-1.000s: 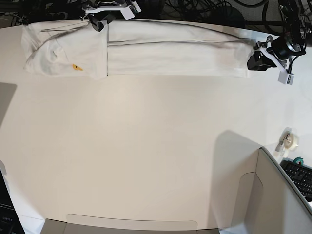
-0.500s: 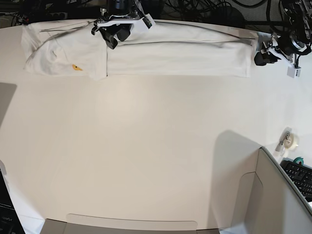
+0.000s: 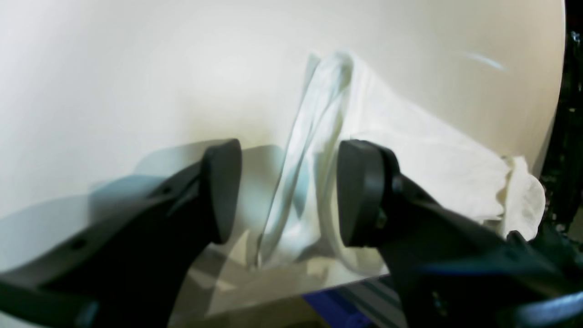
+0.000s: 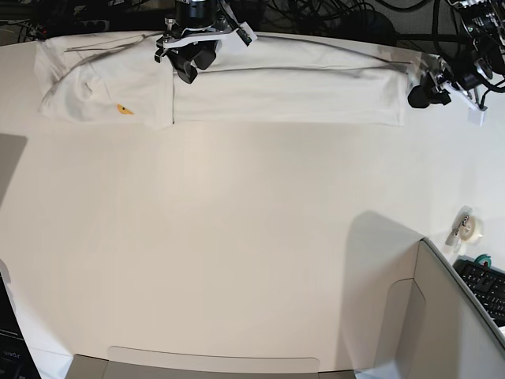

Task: Layout the t-shirt on the table in an organized manner, then fold the t-shirt properly
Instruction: 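Regrasp the strip with the right gripper and adjust the left gripper's hold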

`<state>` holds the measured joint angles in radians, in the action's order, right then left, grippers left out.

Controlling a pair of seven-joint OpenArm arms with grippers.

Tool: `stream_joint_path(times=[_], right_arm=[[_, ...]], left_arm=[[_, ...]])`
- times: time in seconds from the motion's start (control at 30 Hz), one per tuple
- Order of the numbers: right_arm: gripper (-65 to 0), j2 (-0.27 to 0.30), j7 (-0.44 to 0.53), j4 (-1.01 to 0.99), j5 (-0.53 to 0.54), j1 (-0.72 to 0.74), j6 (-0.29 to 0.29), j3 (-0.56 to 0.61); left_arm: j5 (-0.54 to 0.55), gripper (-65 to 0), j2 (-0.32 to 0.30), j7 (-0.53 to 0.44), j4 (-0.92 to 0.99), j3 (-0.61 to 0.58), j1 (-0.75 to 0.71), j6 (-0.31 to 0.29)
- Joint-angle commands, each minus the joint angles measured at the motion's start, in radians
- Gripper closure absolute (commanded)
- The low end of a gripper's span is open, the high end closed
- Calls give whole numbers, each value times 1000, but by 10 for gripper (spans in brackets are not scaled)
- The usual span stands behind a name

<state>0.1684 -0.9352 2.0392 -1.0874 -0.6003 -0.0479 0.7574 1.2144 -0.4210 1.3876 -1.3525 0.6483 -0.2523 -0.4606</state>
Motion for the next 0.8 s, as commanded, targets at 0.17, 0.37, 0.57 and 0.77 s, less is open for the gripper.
stream_joint_path(times=[0.17,0.37,0.57,0.77], right_arm=[[-283,-152,14,15,16,92,-131,27],[-283,-152,14,15,16,96,-131,27],[-283,-152,14,15,16,99,-131,24],[-283,-154,14,15,16,105,-131,23]], left_arm=[[14,-383,-20,9,-6,3,40,4],[28,-398,-20,9,-6,1,40,4],[28,-398,-20,9,-8,-35,29,4],[28,-397,-16,9,-11,-100,9,4]])
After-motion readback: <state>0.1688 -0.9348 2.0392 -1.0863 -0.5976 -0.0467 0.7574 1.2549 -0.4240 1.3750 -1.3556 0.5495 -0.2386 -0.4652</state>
